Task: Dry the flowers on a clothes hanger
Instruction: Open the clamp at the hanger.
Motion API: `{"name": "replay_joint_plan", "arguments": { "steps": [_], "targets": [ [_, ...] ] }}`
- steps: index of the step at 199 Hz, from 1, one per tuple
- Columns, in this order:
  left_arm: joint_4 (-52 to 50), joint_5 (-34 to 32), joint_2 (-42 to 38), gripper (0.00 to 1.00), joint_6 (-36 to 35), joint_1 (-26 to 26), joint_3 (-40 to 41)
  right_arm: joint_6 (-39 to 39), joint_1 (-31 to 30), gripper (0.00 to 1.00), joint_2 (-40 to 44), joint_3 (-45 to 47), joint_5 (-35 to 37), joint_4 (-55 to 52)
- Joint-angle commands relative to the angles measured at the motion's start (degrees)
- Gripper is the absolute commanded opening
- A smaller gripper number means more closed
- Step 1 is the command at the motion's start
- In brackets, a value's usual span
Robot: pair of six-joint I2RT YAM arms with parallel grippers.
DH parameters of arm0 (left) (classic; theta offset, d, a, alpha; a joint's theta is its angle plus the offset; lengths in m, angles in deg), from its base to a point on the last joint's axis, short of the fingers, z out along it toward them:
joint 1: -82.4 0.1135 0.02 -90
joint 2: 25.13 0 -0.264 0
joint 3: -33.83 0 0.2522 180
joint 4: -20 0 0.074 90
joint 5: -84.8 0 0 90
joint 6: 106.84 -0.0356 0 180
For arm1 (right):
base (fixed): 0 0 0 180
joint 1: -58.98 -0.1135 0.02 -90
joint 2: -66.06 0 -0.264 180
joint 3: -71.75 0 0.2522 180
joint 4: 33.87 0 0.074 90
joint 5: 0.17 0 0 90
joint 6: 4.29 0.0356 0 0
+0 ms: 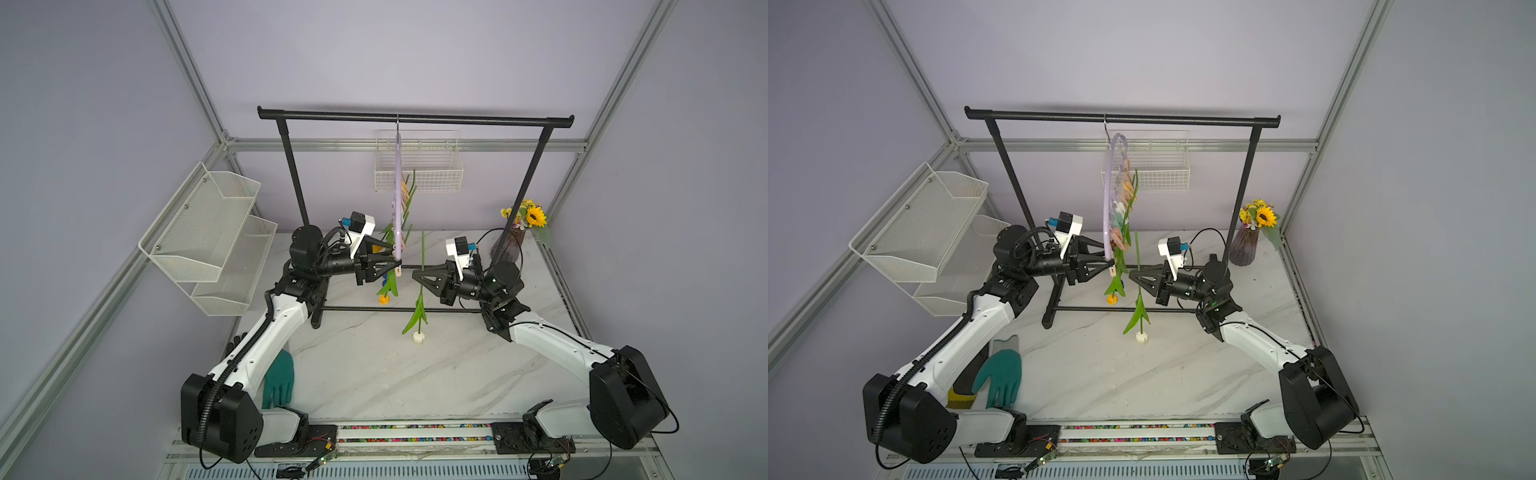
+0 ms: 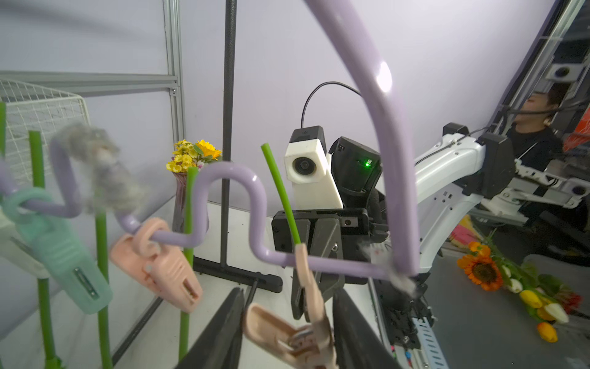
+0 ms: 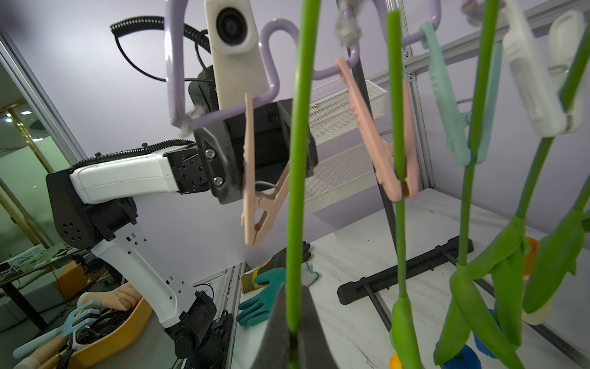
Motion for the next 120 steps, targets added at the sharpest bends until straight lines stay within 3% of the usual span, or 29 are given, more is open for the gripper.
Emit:
{"name": "replay_joint_plan", "arguments": {
  "steps": [1,21,120],
  "targets": [
    [0.1,-0.2,-0.2,0.37,0.2,-0.1,-2.6,-0.6,-0.4,0.00,0.8,-0.5,1.0,1.8],
    [0.0,-0.8,-0.4,0.29,0.2,-0.2,-2.8,-0.1,-0.4,0.00,0.7,-0.2,2.2,1.8],
    [0.0,-2.5,-0.5,0.13,0.0,-1.3,-3.5,4.7,-0.6,0.00,0.5,2.4,6.5,6.9]
  ]
}}
